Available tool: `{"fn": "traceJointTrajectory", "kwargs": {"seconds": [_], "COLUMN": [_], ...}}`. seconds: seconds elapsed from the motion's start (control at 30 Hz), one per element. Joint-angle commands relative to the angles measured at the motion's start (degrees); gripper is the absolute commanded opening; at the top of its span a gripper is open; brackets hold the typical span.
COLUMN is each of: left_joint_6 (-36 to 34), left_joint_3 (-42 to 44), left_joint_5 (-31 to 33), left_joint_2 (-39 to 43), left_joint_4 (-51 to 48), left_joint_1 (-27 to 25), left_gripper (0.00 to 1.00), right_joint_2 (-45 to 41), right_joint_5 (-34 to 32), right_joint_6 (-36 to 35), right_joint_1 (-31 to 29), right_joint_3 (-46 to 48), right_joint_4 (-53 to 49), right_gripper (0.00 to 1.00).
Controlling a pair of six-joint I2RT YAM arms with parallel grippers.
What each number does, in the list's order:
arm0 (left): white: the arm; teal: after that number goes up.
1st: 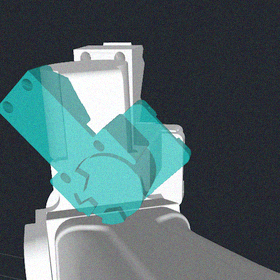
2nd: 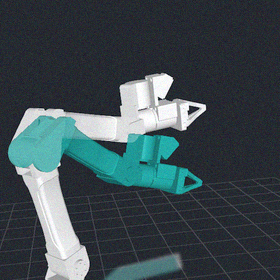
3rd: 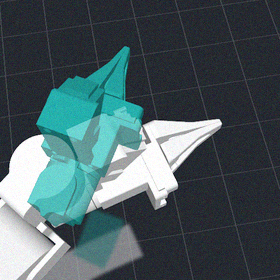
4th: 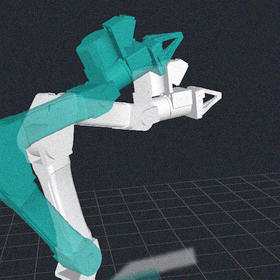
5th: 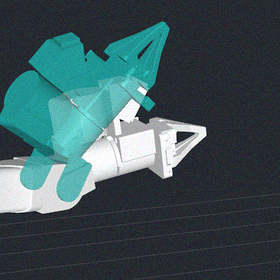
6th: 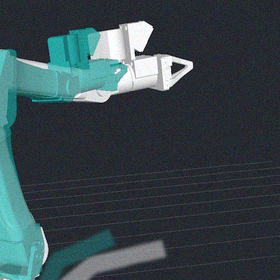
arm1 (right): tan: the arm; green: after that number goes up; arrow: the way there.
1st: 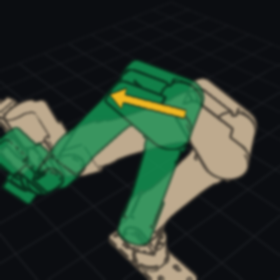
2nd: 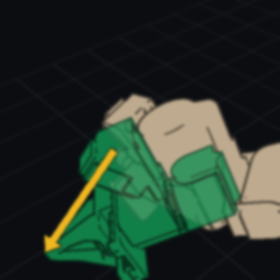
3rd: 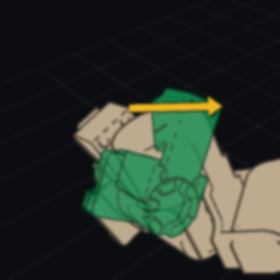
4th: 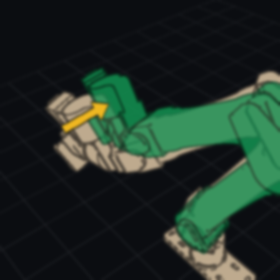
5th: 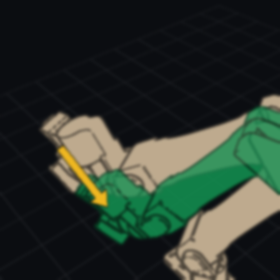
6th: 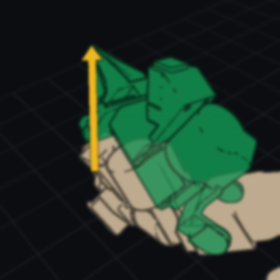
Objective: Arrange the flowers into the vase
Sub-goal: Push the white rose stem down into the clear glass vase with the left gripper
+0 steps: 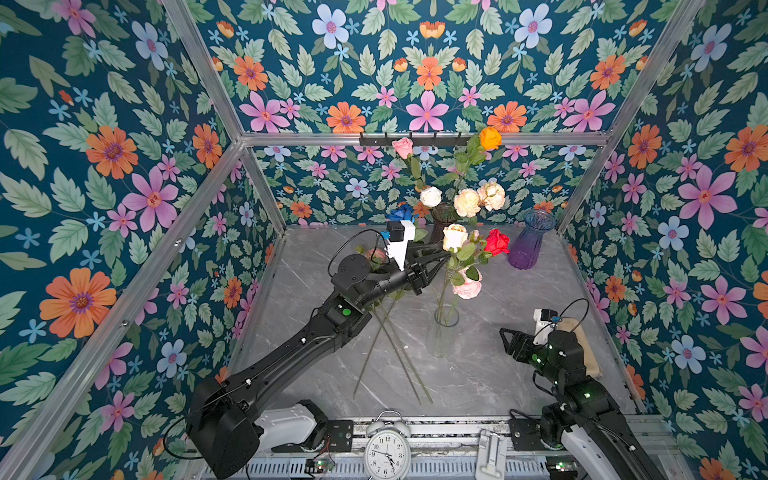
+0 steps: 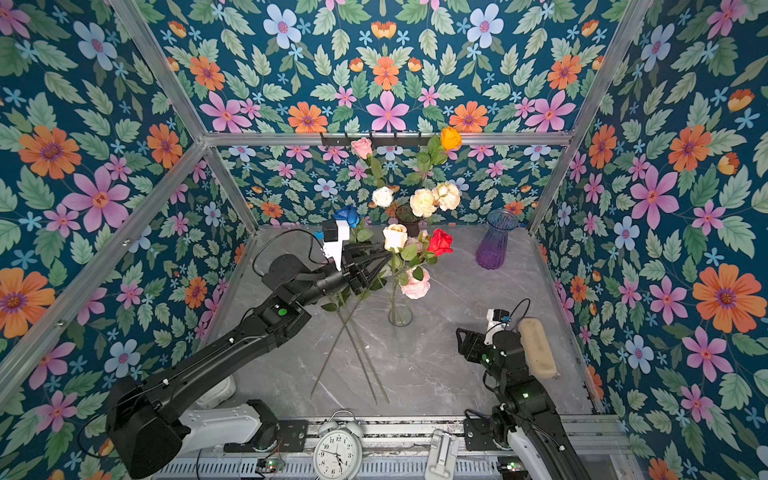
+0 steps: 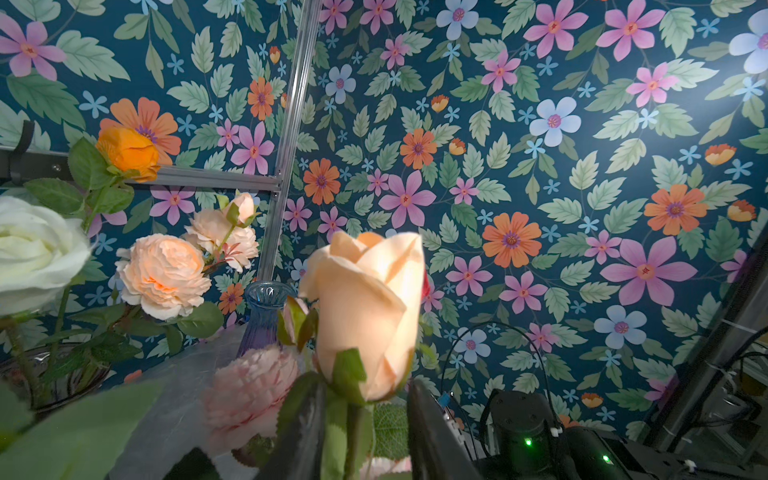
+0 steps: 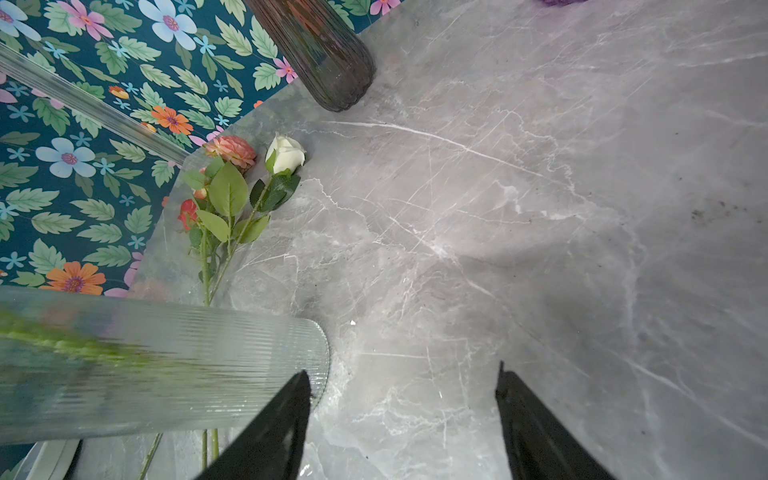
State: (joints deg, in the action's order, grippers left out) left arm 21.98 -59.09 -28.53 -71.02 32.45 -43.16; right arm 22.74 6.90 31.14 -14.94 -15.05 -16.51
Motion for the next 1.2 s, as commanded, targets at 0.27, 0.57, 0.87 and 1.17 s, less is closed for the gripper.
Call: {"fn": "traceJointTrajectory", "kwargs": {"seconds": [0.27,0.57,0.87,1.17], "left_joint_6": [-2.4,-4.0,-5.9,-6.2], "left_joint_3": [-1.5,0.0,4.3,5.7], "left_joint_5": [2.3,3.7,7.3,7.5], "left_joint_2": [-0.3,3.2,10.3,11.8], "left_joint_4": [-3.8,-5.8,-9.8,-11.8], "left_joint_1": [-0.5,-0.5,-0.5,-0.5], "left_gripper": [0.0,0.0,0.0,0.0], "right_joint_2": [-0.1,-0.1,1.3,1.2], "right_joint_5": [-0.5,-0.4,0.0,-0.1], "right_joint_6": [-0.2,-0.2,-0.3,-0.3], "right_joint_1": [0.0,0.0,0.0,0.0], "right_joint_3": [0.3,0.2,0.1,0.0], "right_joint_4": [0.2,0.2,1.0,0.8], "right_gripper": [0.72,0.72,0.72,0.72]}}
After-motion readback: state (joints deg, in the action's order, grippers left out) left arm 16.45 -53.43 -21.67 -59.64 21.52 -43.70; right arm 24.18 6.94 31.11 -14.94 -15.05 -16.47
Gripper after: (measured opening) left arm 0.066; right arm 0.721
